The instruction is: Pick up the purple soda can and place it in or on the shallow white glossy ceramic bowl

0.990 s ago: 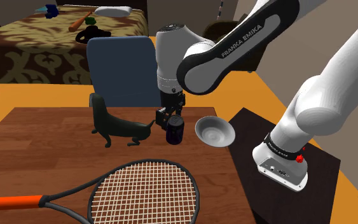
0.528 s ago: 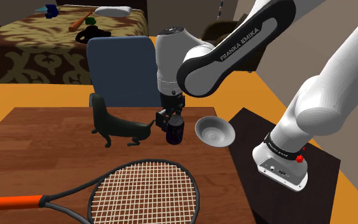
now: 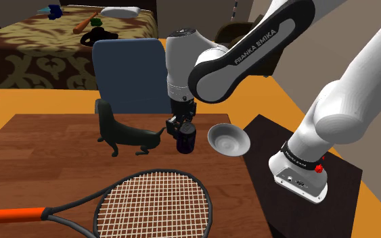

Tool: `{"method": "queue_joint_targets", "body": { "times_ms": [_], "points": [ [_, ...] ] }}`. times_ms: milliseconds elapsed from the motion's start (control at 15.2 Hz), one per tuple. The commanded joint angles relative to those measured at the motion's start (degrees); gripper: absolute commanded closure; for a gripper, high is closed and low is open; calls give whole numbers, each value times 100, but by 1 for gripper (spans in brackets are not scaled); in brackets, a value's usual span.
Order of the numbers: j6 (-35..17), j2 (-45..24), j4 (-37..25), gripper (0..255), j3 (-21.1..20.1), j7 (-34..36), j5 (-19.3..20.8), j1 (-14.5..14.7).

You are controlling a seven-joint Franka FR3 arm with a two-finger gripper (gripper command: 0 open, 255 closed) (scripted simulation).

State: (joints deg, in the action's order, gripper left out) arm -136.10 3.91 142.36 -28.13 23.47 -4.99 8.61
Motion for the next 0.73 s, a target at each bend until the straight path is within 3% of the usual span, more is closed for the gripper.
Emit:
{"method": "queue_joint_targets", "body": {
  "times_ms": [0, 198, 660],
  "points": [
    [4, -2, 5, 255, 2, 0, 2, -2],
    [-1, -8, 3, 255, 2, 2, 6, -3],
    [603, 440, -188, 255, 55, -156, -211, 24]
  ]
}}
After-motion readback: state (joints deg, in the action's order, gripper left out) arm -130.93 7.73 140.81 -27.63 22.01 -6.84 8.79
